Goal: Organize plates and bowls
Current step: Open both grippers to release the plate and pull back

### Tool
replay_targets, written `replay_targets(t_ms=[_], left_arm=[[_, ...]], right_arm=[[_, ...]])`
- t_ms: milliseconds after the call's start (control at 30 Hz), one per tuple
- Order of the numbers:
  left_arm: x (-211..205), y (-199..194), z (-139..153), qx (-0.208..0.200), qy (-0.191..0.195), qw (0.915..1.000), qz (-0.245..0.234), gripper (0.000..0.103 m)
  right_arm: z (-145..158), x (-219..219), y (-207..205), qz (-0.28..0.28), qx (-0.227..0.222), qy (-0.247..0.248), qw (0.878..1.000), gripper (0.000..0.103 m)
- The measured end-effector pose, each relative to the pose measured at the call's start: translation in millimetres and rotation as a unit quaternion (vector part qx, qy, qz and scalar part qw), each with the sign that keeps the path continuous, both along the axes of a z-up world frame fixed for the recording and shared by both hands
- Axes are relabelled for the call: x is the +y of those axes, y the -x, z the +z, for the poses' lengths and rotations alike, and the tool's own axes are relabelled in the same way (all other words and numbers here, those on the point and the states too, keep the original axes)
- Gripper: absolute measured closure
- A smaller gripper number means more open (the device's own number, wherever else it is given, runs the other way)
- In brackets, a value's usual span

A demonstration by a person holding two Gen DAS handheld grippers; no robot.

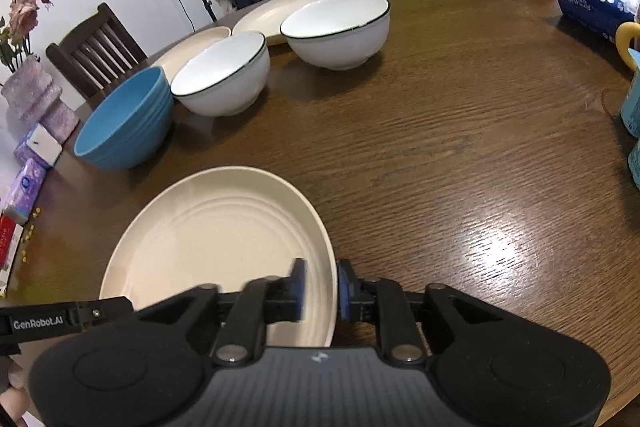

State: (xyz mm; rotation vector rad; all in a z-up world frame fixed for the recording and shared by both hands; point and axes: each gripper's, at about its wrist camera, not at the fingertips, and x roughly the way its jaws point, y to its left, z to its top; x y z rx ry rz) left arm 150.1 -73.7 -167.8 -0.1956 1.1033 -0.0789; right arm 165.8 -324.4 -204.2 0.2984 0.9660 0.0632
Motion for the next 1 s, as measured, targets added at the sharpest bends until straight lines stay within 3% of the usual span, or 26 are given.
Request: replay_targets(t_ms=[200, 267, 467, 567, 1000], left_arm=[[2.9, 4.7, 17.0, -0.023, -0.008, 0.9997, -0.003, 0.029], [3.7, 7.8, 23.2, -0.031, -0.011, 0.9994, -0.006, 0.024], [5.8, 18.5, 44.1, -0.058, -0.009, 0.9982, -0.010, 0.002], [7.3, 26.9, 55.9, -0.076, -0.007, 0.9970, -0.006, 0.000], [12.9, 56.9, 98.6, -0.109, -0.005, 0.9940, -0.008, 0.000]], right_arm=[[13.8, -0.4, 4.6, 0.002, -0.012, 0.009, 1.000, 0.036], [18.4, -0.6, 6.7, 0.004, -0.016, 0.009, 1.000, 0.025], [35.7, 0.5, 16.8, 0.018, -0.030, 0.018, 0.999, 0.011], [44.7, 1.9, 23.5, 0.024, -0.033, 0.023, 0.999, 0.000], [96.0, 13.6, 51.5, 0.049, -0.059, 0.038, 0.996, 0.000]])
